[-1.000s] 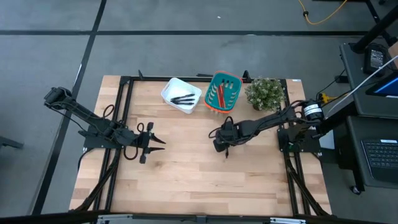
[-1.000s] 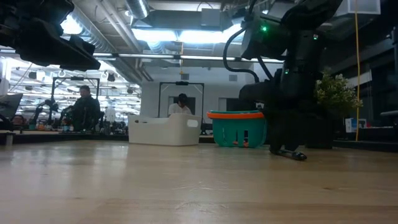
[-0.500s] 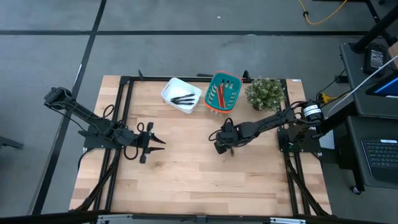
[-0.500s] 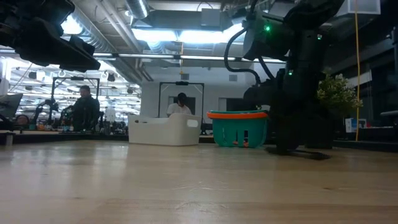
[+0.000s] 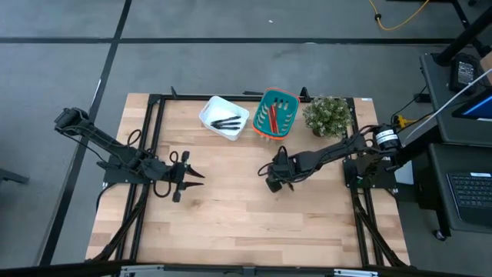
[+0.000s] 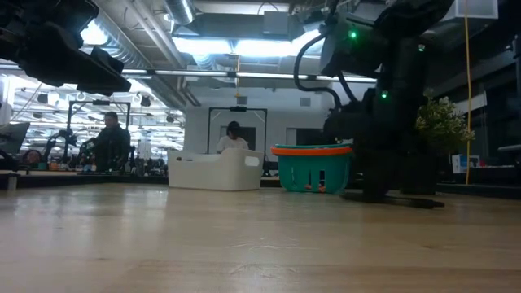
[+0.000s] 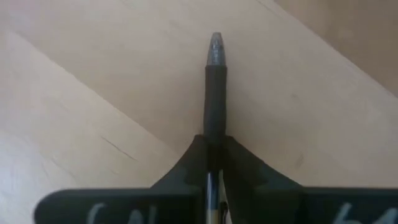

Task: Sort pens & pencils
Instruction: Put the black pen into the white bin

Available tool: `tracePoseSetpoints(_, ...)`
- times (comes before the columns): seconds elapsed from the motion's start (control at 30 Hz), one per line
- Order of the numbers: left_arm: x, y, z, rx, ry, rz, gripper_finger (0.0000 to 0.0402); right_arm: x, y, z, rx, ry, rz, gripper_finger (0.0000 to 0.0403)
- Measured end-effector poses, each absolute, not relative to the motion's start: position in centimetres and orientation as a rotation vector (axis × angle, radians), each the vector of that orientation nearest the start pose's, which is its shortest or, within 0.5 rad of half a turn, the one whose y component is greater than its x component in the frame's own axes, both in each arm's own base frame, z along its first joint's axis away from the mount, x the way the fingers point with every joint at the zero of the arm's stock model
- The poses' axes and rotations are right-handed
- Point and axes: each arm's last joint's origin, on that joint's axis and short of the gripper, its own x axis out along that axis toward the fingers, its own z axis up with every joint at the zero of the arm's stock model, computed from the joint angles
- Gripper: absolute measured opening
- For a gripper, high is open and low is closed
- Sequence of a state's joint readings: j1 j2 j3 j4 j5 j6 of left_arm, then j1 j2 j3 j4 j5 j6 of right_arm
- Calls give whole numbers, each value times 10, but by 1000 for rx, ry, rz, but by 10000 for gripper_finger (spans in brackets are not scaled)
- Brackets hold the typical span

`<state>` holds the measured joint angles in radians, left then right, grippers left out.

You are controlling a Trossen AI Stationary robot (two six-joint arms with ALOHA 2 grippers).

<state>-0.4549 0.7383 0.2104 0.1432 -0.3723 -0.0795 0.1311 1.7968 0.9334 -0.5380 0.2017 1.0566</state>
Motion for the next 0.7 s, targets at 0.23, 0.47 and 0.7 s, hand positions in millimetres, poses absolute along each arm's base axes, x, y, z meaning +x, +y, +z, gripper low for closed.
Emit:
tracePoseSetpoints(0.23,143,-58,173,81,366,-67,105,309,38,140,602,1041,-633,29)
tracePoseSetpoints(0.47,142,-58,172,59,381,-61,105,324,47,147,520,892,-508,29)
tracePoseSetpoints(0.7,142,-57,170,46,395,-46,105,335,54,156,451,776,-388,29)
